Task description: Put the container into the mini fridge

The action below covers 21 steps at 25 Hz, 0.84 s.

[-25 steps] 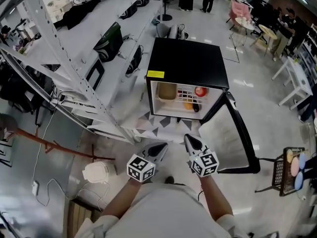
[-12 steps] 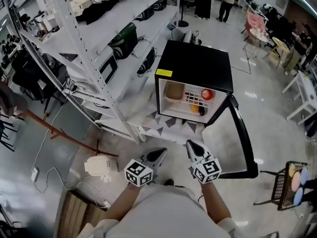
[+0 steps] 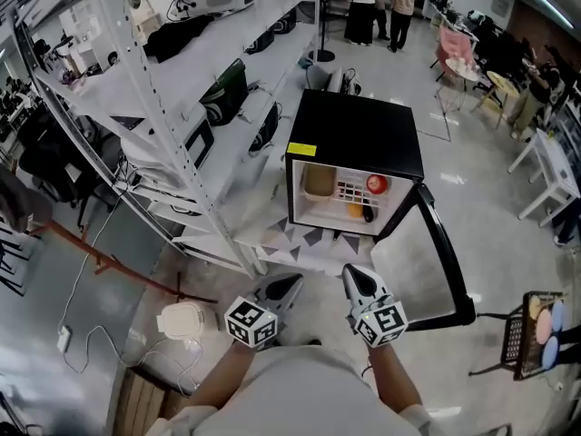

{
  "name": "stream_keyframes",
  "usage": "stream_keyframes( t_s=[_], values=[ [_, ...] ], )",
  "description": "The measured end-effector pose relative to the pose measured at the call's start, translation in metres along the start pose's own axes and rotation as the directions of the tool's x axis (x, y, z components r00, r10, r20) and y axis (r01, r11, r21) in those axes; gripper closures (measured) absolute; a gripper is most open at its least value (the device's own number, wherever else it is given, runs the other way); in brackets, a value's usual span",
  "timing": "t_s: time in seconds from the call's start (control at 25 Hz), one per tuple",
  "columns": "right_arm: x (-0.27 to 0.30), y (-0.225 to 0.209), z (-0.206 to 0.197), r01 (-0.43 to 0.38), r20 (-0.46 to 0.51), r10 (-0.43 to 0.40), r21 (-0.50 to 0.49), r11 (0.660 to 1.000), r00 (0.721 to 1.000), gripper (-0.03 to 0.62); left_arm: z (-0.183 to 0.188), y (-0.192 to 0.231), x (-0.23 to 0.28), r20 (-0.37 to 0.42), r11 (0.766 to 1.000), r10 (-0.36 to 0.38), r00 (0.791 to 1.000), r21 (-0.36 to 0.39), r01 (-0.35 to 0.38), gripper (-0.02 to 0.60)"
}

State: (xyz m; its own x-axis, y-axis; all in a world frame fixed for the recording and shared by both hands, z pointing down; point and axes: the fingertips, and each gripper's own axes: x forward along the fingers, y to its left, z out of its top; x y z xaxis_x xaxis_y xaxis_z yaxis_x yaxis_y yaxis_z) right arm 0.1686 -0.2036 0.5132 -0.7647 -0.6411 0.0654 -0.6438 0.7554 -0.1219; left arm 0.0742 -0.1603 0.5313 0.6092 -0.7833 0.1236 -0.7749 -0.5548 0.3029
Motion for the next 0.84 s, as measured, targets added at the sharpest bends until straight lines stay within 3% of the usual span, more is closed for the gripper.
stream_keyframes(
  t_s=[0.28, 0.84],
  values=[
    [0.003, 0.012, 0.014, 0.011, 0.013, -0.011, -0.012, 1.0, 1.0, 0.588, 0.015, 0.006, -0.003, 0.01, 0.999, -0.038, 0.999, 0.01, 0.038, 0.578],
    [0.009, 0.004, 0.014, 0.033, -0.004, -0.033, 0.024, 0.999, 0.999, 0.588, 0.018, 0.016, -0.002, 0.023, 0.999, -0.042, 0.999, -0.003, 0.042, 0.578]
  ],
)
